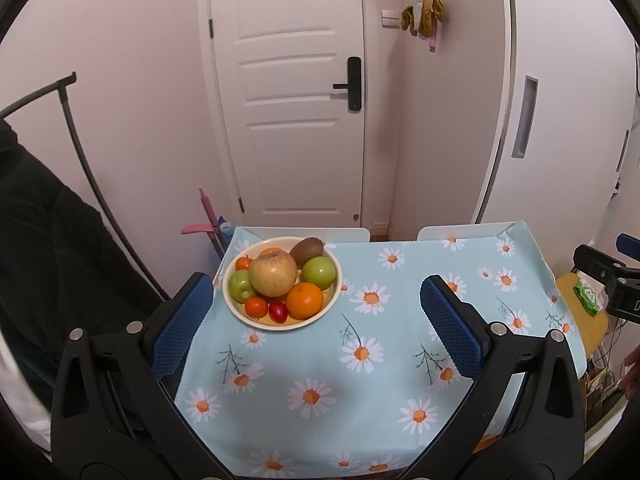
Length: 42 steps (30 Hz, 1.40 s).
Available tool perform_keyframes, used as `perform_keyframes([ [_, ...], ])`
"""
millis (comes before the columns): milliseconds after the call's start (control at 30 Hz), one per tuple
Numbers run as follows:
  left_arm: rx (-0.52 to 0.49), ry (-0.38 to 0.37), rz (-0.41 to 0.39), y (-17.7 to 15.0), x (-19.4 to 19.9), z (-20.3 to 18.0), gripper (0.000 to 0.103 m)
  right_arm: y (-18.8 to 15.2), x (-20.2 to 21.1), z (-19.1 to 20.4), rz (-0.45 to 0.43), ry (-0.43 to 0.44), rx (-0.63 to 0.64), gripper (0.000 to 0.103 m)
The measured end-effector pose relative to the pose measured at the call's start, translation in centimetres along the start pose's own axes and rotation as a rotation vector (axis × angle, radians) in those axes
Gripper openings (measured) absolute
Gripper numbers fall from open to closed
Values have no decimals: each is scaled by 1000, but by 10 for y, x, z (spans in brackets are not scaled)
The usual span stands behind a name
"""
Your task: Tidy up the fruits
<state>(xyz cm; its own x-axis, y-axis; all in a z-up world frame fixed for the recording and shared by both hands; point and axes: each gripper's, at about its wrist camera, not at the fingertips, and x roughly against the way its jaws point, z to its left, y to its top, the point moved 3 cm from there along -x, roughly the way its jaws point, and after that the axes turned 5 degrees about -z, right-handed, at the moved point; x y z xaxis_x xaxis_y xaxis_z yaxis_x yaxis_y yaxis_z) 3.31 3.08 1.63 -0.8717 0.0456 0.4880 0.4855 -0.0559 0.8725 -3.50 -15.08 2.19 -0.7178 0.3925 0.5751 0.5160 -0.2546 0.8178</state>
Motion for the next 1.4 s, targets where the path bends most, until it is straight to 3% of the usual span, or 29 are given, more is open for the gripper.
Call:
perform_keyframes([
  [1400,2,29,-29,5,1,3,103,1,-5,0,-1,2,4,103],
])
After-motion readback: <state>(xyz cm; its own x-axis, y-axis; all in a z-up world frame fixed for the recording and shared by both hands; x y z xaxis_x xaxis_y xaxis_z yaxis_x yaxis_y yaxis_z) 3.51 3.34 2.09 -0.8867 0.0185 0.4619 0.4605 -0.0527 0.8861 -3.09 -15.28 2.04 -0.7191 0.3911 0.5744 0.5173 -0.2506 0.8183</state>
